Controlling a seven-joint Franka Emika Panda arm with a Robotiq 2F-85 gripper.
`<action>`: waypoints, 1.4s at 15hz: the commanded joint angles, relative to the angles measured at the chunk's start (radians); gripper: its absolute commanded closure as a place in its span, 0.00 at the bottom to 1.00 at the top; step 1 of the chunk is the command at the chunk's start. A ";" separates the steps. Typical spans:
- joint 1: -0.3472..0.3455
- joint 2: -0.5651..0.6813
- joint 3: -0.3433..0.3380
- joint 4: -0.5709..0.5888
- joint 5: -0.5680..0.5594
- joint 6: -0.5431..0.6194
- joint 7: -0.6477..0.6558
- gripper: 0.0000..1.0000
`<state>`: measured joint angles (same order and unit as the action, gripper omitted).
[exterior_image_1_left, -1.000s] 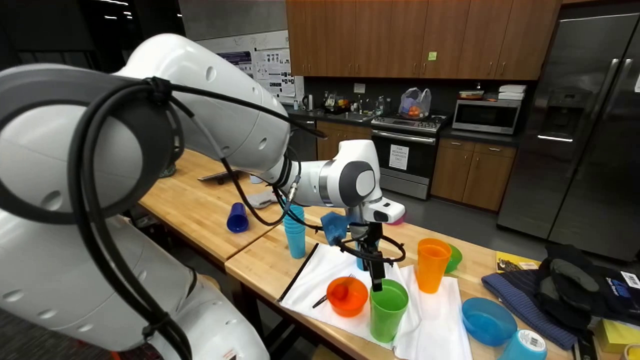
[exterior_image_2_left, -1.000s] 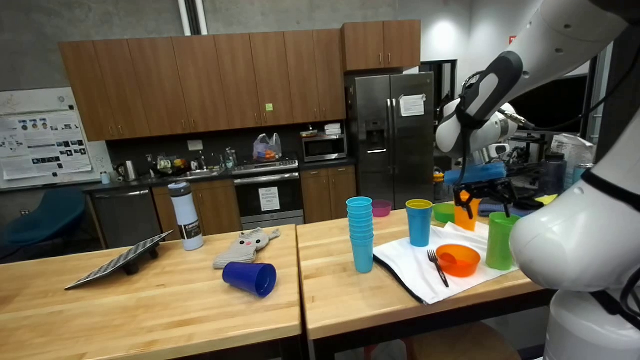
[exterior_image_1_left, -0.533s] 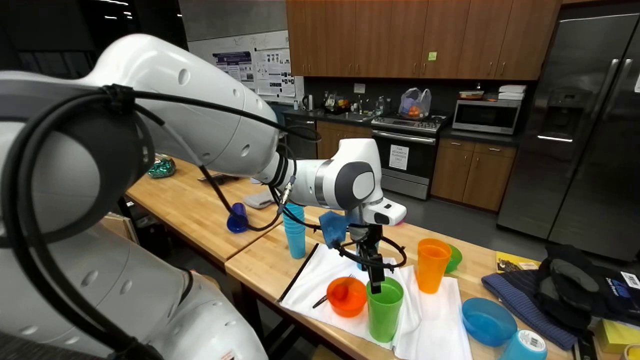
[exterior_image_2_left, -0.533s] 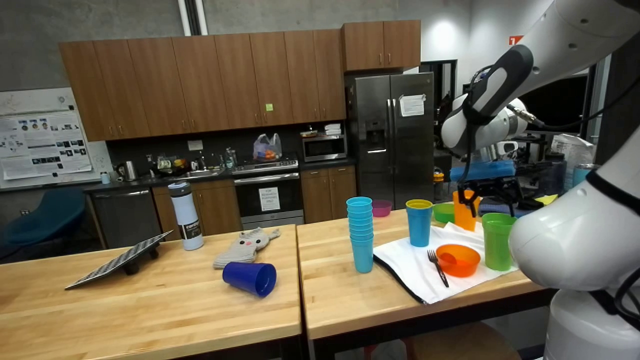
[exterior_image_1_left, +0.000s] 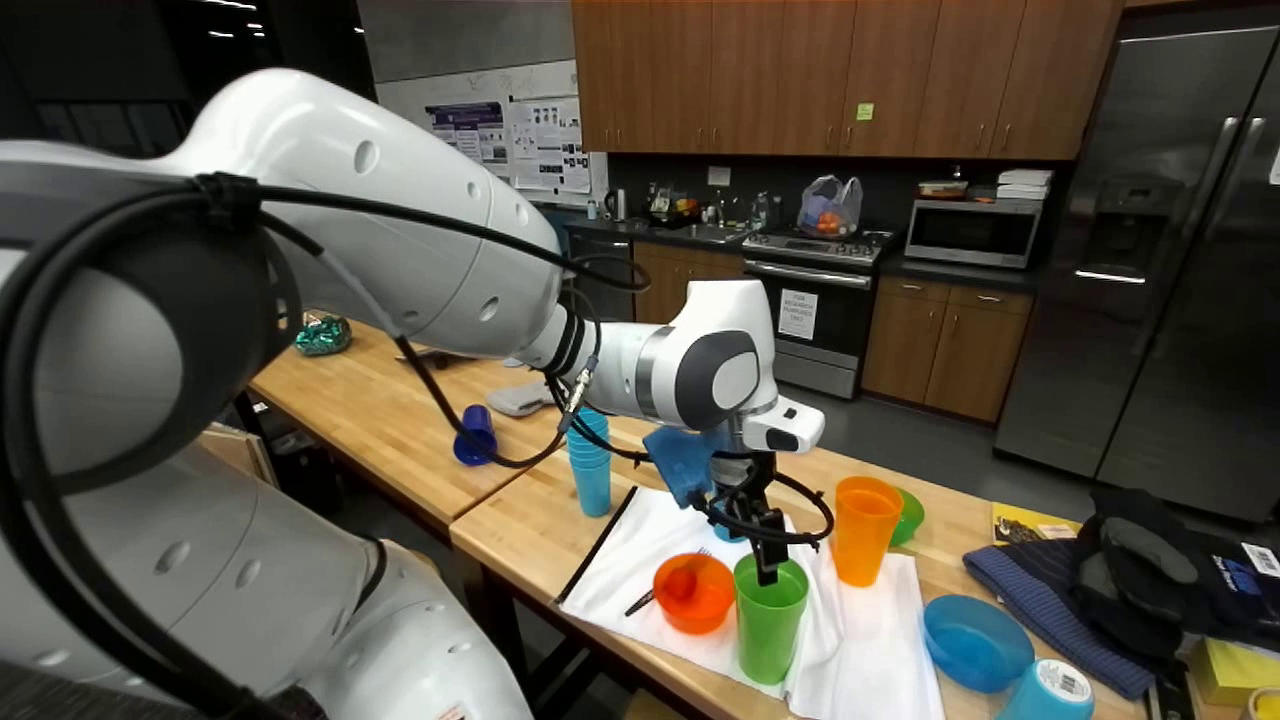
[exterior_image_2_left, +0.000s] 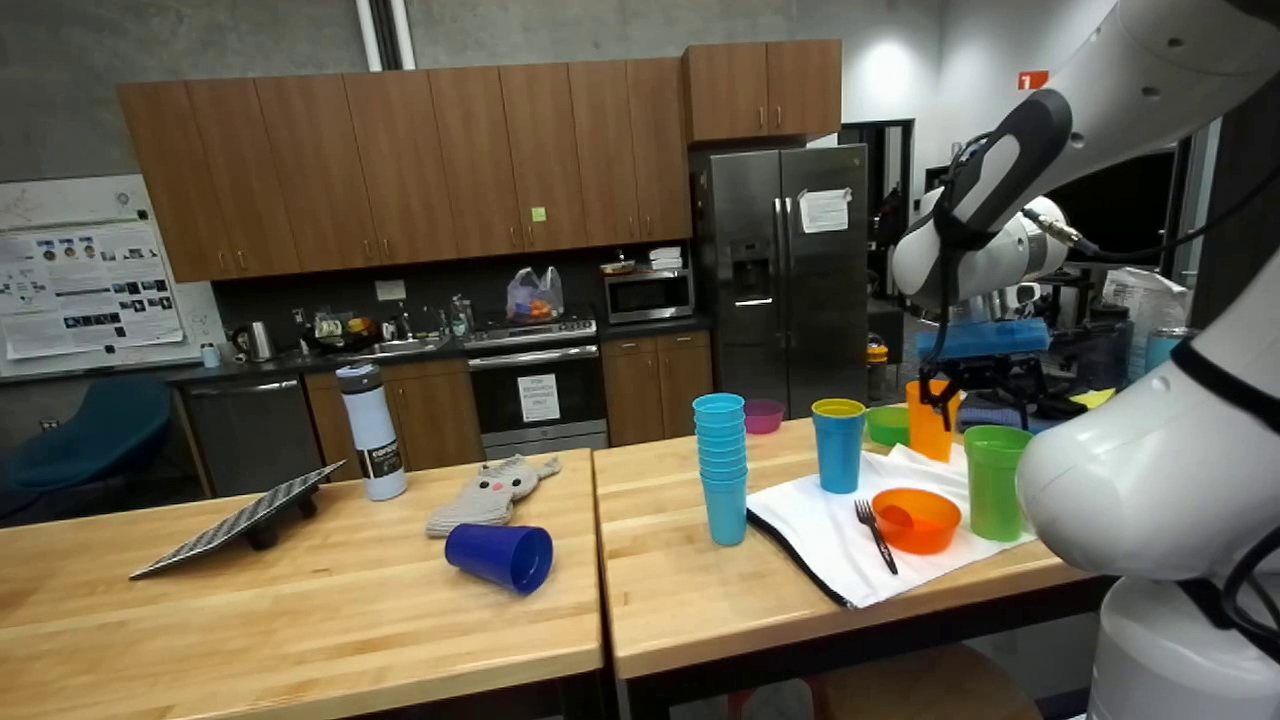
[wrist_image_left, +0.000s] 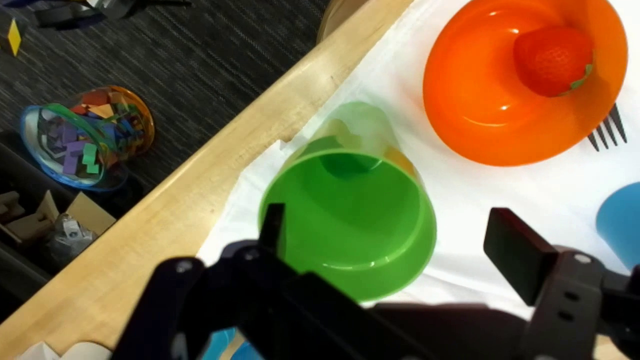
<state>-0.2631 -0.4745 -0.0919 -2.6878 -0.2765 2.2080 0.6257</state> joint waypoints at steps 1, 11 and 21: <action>-0.022 0.008 0.012 -0.009 -0.005 0.053 -0.057 0.00; -0.018 0.089 0.026 0.006 0.019 0.138 -0.106 0.25; -0.019 0.204 0.051 0.107 0.039 -0.021 -0.033 0.94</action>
<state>-0.2682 -0.3378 -0.0696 -2.6626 -0.2453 2.3151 0.5395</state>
